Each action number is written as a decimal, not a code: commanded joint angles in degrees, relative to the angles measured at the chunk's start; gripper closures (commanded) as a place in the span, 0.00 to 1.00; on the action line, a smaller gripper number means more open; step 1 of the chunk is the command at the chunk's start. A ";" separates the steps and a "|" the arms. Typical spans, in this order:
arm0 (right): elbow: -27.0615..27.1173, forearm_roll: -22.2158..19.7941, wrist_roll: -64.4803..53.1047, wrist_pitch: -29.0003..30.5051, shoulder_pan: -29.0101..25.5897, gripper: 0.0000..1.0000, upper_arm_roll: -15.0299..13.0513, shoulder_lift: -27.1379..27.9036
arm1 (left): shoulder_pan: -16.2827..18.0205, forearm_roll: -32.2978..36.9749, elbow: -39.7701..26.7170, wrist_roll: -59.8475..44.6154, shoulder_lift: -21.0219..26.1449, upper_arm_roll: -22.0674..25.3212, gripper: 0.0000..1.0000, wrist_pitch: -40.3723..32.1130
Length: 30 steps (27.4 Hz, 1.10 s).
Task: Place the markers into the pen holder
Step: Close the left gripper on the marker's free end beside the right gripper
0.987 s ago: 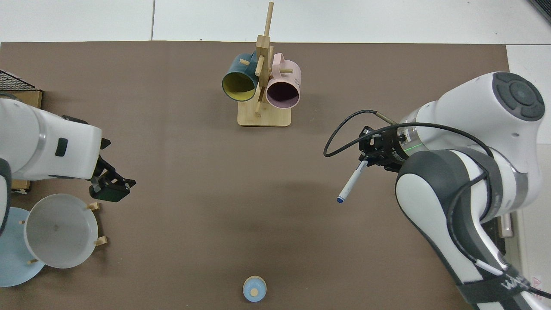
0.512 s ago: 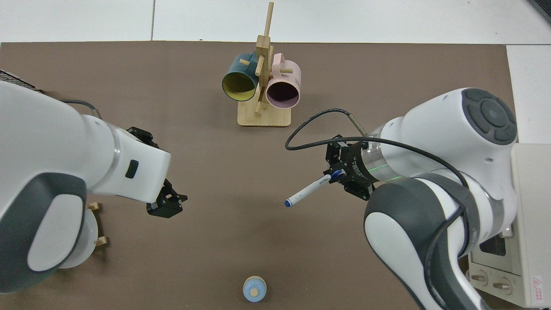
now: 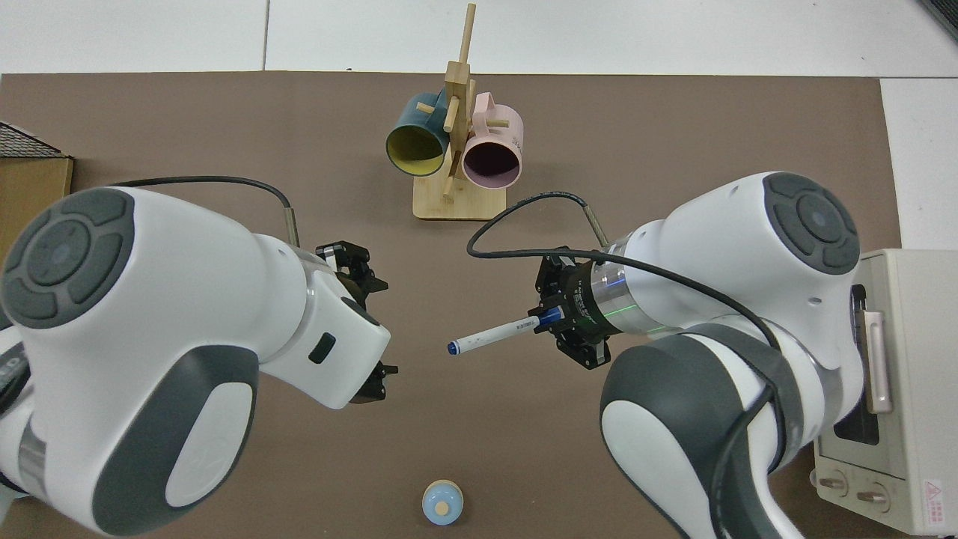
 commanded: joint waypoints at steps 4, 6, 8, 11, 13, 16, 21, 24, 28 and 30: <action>-0.56 1.54 4.82 2.32 1.00 1.00 -0.22 -0.69 | -5.06 -1.77 -4.66 -1.13 -1.65 0.91 0.02 5.74; -0.56 1.54 6.05 3.36 1.01 1.00 -0.22 -0.69 | -5.67 -1.77 -4.93 -2.79 -1.73 0.21 0.02 6.18; -0.82 1.54 7.63 4.51 1.09 1.00 -0.22 -0.69 | -5.94 -1.77 -5.45 -5.43 -1.82 -0.06 0.03 6.88; -0.91 1.54 10.36 5.30 1.18 1.00 -0.31 -0.69 | -6.46 -1.77 -6.68 -8.33 -2.44 -0.68 0.04 9.16; -1.00 1.45 11.59 5.74 1.27 1.00 -0.22 -0.69 | -6.55 -1.77 -7.39 -9.13 -2.79 -0.76 0.05 10.13; -1.35 1.28 11.95 5.83 1.53 1.00 -0.22 -0.68 | -6.55 -1.77 -7.39 -9.48 -2.79 -1.20 0.08 10.84; -1.53 1.28 11.95 5.83 2.76 1.00 -0.22 -0.68 | -6.55 -1.68 -7.48 -11.77 -2.79 -1.47 0.26 11.19; -1.61 1.02 11.77 5.66 2.85 1.00 -0.22 -0.69 | -6.55 -1.68 -7.48 -11.86 -2.70 -1.47 0.41 11.28; -1.70 1.01 11.77 5.57 2.85 1.00 -0.22 -0.69 | -6.55 -1.24 -7.65 -11.86 -2.61 -1.47 0.60 11.28; -1.70 1.01 11.77 5.48 2.85 1.00 -0.22 -0.69 | -6.55 -1.07 -7.74 -11.86 -2.53 -1.47 0.71 11.28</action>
